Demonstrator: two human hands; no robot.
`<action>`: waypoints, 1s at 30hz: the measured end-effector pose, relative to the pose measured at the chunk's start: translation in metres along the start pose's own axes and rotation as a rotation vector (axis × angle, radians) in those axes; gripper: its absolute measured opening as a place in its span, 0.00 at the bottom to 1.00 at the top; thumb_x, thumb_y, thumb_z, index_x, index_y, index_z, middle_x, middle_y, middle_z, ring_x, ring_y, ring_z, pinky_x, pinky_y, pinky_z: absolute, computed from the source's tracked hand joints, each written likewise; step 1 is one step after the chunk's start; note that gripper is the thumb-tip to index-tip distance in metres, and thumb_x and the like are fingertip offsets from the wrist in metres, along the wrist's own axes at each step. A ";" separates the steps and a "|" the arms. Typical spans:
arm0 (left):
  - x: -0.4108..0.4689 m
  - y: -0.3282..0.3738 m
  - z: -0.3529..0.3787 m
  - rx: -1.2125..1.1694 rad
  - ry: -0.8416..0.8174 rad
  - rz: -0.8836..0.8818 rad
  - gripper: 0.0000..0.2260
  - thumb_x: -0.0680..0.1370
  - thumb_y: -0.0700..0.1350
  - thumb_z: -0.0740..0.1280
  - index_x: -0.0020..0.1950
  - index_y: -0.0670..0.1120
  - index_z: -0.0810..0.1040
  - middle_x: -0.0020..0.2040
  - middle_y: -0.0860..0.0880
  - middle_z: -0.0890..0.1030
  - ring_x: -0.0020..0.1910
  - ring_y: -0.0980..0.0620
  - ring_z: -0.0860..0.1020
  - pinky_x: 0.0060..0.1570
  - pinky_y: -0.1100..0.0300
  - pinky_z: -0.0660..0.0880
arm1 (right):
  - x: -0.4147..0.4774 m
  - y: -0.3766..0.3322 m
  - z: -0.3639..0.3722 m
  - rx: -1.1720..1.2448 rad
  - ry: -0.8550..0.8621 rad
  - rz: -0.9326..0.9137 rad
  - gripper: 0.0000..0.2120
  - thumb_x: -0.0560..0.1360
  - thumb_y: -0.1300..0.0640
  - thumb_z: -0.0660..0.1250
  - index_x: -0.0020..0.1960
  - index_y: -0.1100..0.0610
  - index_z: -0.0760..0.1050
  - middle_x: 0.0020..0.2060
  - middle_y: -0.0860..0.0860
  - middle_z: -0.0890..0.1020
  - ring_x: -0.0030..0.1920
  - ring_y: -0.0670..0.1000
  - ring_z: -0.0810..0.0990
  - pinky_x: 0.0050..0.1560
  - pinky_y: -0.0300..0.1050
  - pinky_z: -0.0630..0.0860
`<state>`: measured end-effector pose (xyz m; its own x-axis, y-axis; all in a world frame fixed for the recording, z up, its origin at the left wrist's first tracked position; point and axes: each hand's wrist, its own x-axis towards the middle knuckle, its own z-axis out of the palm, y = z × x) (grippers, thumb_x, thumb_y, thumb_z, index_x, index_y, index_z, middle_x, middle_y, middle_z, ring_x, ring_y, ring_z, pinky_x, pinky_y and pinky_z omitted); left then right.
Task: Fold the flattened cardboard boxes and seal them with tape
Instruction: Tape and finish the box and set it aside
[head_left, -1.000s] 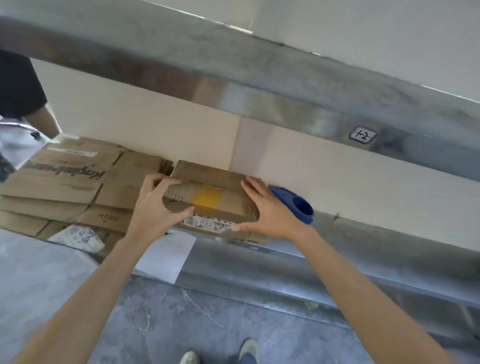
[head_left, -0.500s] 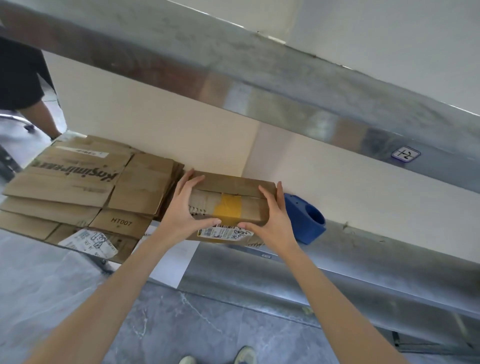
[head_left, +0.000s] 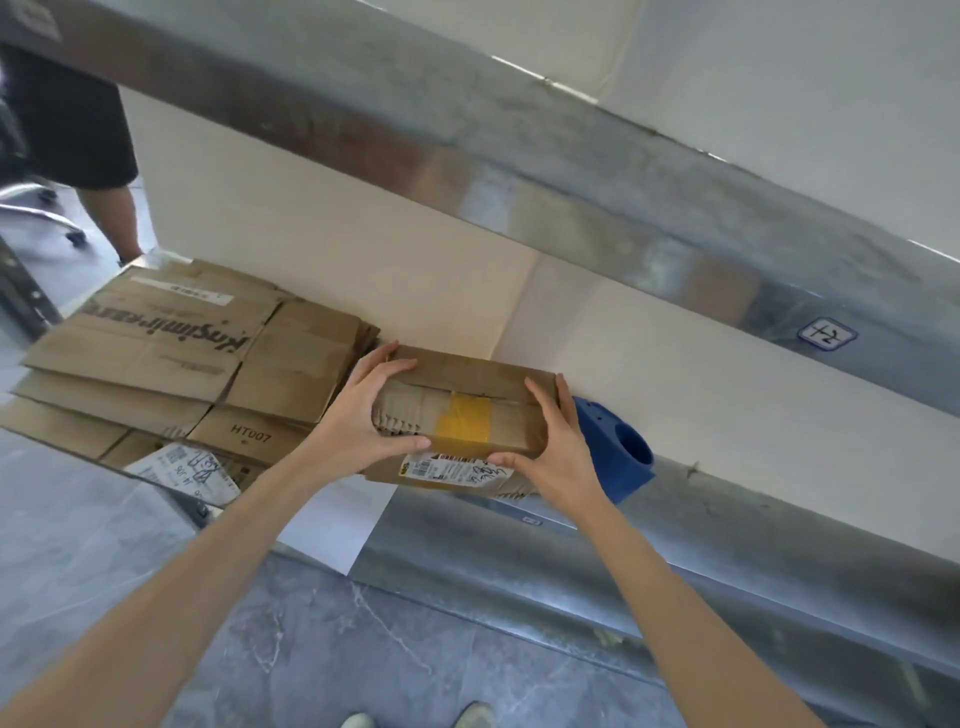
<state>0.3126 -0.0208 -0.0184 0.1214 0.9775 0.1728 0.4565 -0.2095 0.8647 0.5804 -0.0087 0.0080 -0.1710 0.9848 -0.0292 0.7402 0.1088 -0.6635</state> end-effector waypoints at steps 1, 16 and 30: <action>-0.001 0.001 -0.006 0.010 -0.017 0.005 0.39 0.65 0.48 0.82 0.72 0.56 0.67 0.78 0.56 0.56 0.73 0.70 0.55 0.72 0.64 0.58 | 0.001 0.001 -0.004 -0.009 -0.022 -0.009 0.51 0.63 0.46 0.82 0.78 0.42 0.58 0.80 0.42 0.44 0.78 0.46 0.53 0.71 0.41 0.61; -0.050 -0.011 -0.034 0.047 -0.138 0.027 0.50 0.58 0.54 0.85 0.74 0.63 0.63 0.68 0.65 0.60 0.69 0.66 0.62 0.65 0.73 0.64 | 0.014 -0.007 -0.020 -0.049 -0.223 -0.222 0.41 0.70 0.59 0.78 0.77 0.41 0.63 0.78 0.37 0.55 0.77 0.42 0.59 0.76 0.45 0.61; -0.116 0.035 0.039 0.035 0.386 -0.093 0.30 0.65 0.51 0.81 0.64 0.53 0.75 0.64 0.55 0.67 0.62 0.63 0.72 0.54 0.71 0.74 | 0.027 -0.002 -0.010 -0.124 -0.170 -0.498 0.30 0.74 0.52 0.75 0.73 0.47 0.70 0.75 0.46 0.63 0.74 0.45 0.63 0.68 0.40 0.64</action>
<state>0.3491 -0.1426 -0.0265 -0.2594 0.9287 0.2649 0.4803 -0.1139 0.8697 0.5811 0.0190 0.0164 -0.6161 0.7752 0.1393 0.6119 0.5824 -0.5352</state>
